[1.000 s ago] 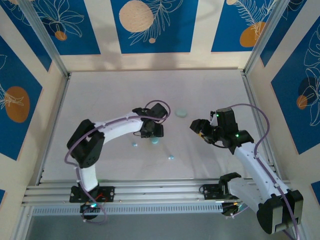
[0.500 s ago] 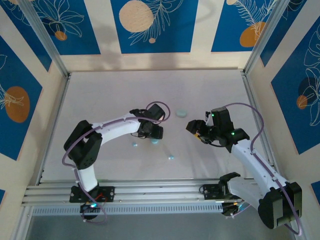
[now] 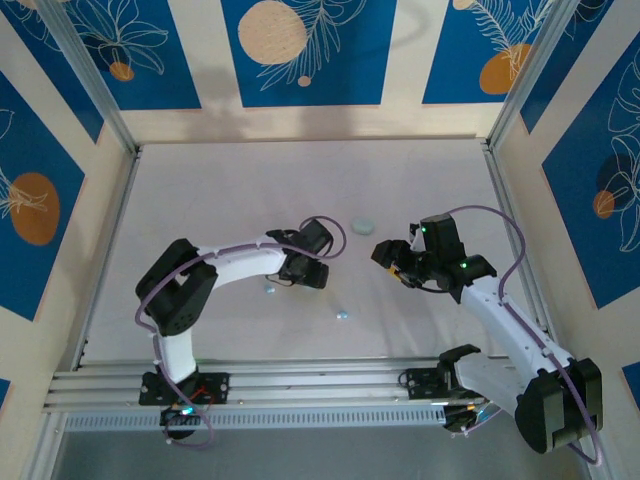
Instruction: Insert wireless bluetooth earbuds into charging case
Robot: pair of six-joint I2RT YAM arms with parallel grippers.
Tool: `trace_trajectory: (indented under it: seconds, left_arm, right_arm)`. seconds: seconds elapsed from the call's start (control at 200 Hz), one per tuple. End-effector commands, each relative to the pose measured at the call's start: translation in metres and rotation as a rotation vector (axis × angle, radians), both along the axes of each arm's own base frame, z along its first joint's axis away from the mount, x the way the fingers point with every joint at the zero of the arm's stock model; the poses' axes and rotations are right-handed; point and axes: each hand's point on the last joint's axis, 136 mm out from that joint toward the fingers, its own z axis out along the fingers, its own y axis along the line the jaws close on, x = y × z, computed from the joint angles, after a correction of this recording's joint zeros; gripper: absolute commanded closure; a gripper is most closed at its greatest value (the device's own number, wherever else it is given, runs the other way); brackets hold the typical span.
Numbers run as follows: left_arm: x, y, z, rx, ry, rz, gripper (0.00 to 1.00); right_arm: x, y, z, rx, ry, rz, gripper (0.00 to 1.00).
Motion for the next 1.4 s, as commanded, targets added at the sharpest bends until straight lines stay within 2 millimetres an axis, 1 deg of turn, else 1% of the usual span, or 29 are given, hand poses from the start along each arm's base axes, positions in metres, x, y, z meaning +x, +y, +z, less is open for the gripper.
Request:
trace_trajectory:
  seconds: [0.0, 0.1, 0.24, 0.295, 0.37, 0.485, 0.585, 0.7, 0.79, 0.89, 1.05, 1.146, 1.221, 1.306, 1.396]
  left_arm:
    - [-0.002, 0.000, -0.006, 0.030, -0.017, -0.020, 0.33]
    - [-0.001, 0.003, -0.007, 0.040, -0.025, -0.016, 0.35]
    - [-0.001, 0.007, -0.009, 0.057, -0.023, 0.005, 0.43]
    - [-0.002, 0.010, -0.010, 0.068, -0.020, 0.017, 0.45]
    - [-0.003, 0.010, -0.010, 0.065, -0.021, 0.005, 0.45]
    - [-0.004, 0.002, -0.004, 0.030, -0.049, -0.072, 0.41]
    - [-0.005, 0.006, 0.000, 0.063, -0.072, -0.125, 0.40]
    - [-0.002, 0.026, 0.002, 0.150, -0.090, -0.076, 0.38]
    - [-0.001, 0.031, 0.005, 0.153, -0.097, -0.038, 0.37]
    - [0.000, 0.030, 0.010, 0.127, -0.108, -0.002, 0.37]
    - [0.001, 0.034, 0.018, 0.106, -0.133, 0.055, 0.44]
    - [0.001, 0.034, 0.015, 0.097, -0.135, 0.066, 0.46]
    - [0.001, 0.033, 0.012, 0.089, -0.125, 0.078, 0.46]
    - [0.001, 0.031, 0.008, 0.078, -0.114, 0.087, 0.40]
    - [0.002, 0.028, 0.004, 0.060, -0.107, 0.089, 0.39]
  right_arm:
    - [-0.001, 0.002, -0.001, 0.010, 0.006, 0.002, 0.37]
    - [-0.001, 0.002, 0.000, 0.011, 0.007, 0.002, 0.37]
    - [-0.001, 0.003, 0.000, 0.010, 0.008, 0.005, 0.37]
    - [0.000, 0.002, 0.000, 0.010, 0.009, 0.003, 0.37]
    - [0.000, 0.002, 0.000, 0.008, 0.009, 0.002, 0.37]
    - [0.000, 0.002, 0.001, 0.007, 0.006, 0.003, 0.37]
    - [0.000, 0.002, 0.000, 0.007, 0.008, 0.001, 0.37]
    - [-0.001, 0.002, 0.000, 0.007, 0.010, 0.003, 0.37]
    - [0.000, 0.002, 0.000, 0.005, 0.008, 0.001, 0.37]
    - [0.000, 0.002, 0.000, 0.005, 0.009, 0.003, 0.37]
    - [-0.001, 0.002, 0.000, 0.003, 0.009, 0.003, 0.37]
    - [-0.001, 0.002, 0.000, 0.004, 0.009, 0.002, 0.37]
    - [-0.001, 0.002, 0.000, 0.006, 0.011, 0.002, 0.37]
    - [-0.001, 0.002, 0.000, 0.007, 0.010, 0.003, 0.37]
    - [-0.002, 0.002, 0.000, 0.006, 0.008, 0.003, 0.37]
